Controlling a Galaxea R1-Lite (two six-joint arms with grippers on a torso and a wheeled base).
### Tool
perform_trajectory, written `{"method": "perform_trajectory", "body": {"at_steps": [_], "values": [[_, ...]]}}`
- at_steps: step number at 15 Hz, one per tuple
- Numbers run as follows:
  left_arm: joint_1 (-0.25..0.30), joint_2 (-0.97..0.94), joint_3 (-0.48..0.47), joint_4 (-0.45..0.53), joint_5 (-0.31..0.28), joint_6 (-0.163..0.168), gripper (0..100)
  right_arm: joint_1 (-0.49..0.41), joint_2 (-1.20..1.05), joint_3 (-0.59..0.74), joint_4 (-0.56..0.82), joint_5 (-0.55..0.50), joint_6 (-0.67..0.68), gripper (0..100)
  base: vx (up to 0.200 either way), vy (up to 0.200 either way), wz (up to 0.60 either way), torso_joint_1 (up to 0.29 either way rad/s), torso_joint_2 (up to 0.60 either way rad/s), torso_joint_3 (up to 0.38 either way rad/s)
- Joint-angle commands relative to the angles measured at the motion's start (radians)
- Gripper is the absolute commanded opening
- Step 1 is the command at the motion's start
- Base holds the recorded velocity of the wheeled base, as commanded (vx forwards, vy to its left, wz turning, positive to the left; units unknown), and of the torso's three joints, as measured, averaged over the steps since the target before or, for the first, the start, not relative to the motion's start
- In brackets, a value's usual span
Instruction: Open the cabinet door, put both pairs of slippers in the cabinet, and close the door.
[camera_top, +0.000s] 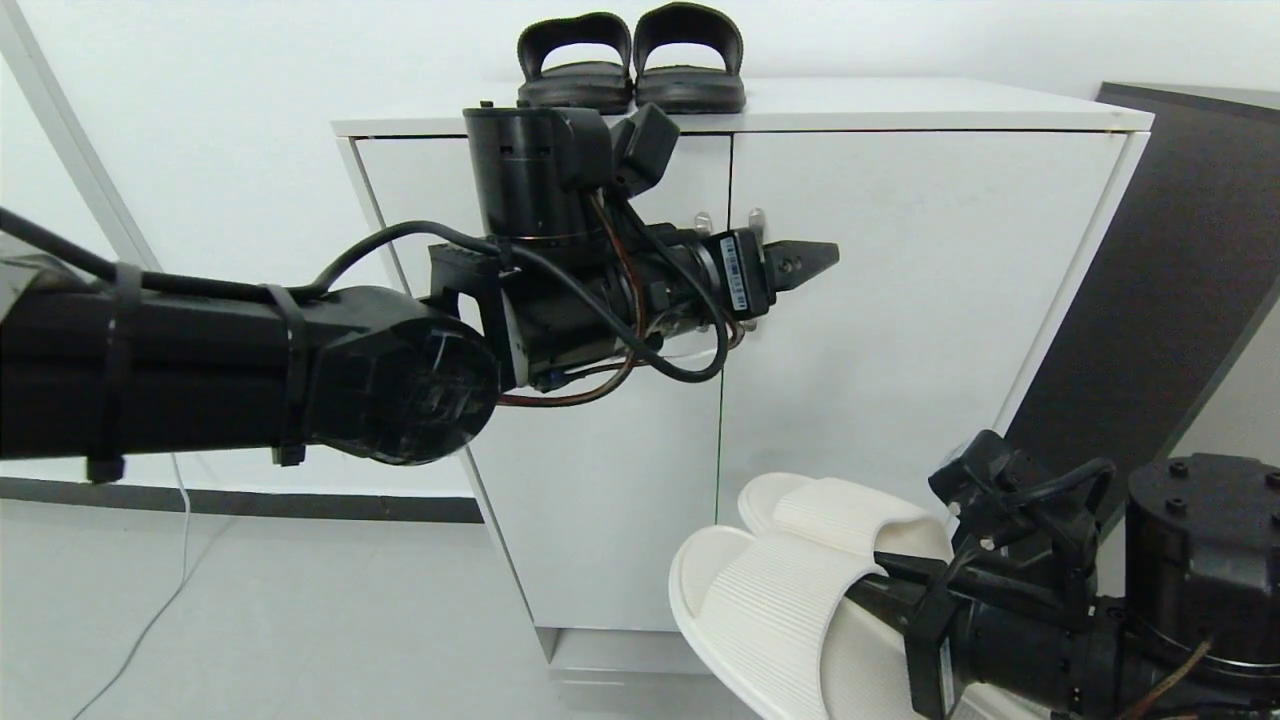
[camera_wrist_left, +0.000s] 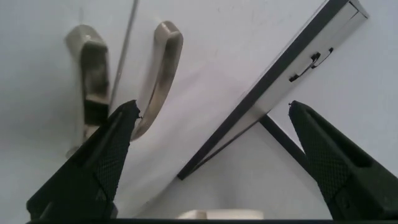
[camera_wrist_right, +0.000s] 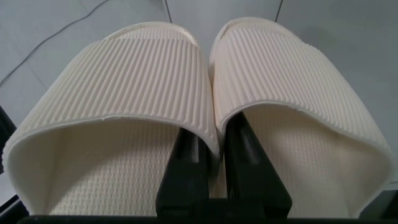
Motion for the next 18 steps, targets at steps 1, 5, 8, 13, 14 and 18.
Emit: {"method": "perform_trajectory", "body": {"at_steps": [1, 5, 8, 13, 14, 18], "values": [[0.017, 0.049, -0.037, 0.001, 0.005, 0.000, 100, 0.001, 0.002, 0.001, -0.001, -0.001, 0.000, 0, 0.000, 0.000, 0.00, 0.000, 0.00, 0.000], [0.040, 0.089, -0.095, 0.028, 0.004, -0.001, 100, -0.001, -0.001, 0.001, -0.001, -0.001, 0.000, 0, 0.000, 0.000, 0.00, 0.000, 0.00, 0.000], [0.039, 0.084, -0.094, 0.028, -0.003, 0.000, 0, -0.007, -0.001, 0.001, 0.001, 0.001, 0.000, 0, 0.000, 0.000, 0.00, 0.000, 0.00, 0.000], [0.030, -0.003, 0.008, 0.022, -0.006, 0.000, 0, -0.007, -0.018, 0.021, 0.001, 0.036, -0.002, 0, 0.000, 0.000, 0.00, 0.000, 0.00, 0.000], [0.024, -0.023, 0.029, 0.021, -0.007, 0.002, 0, -0.007, -0.030, 0.030, 0.001, 0.073, -0.003, 0, 0.000, 0.000, 0.00, 0.000, 0.00, 0.000], [-0.052, -0.155, 0.167, 0.017, -0.013, 0.003, 0, -0.007, -0.087, 0.075, 0.003, 0.199, -0.006, 0, 0.000, 0.000, 0.00, 0.000, 0.00, 0.000]]}}
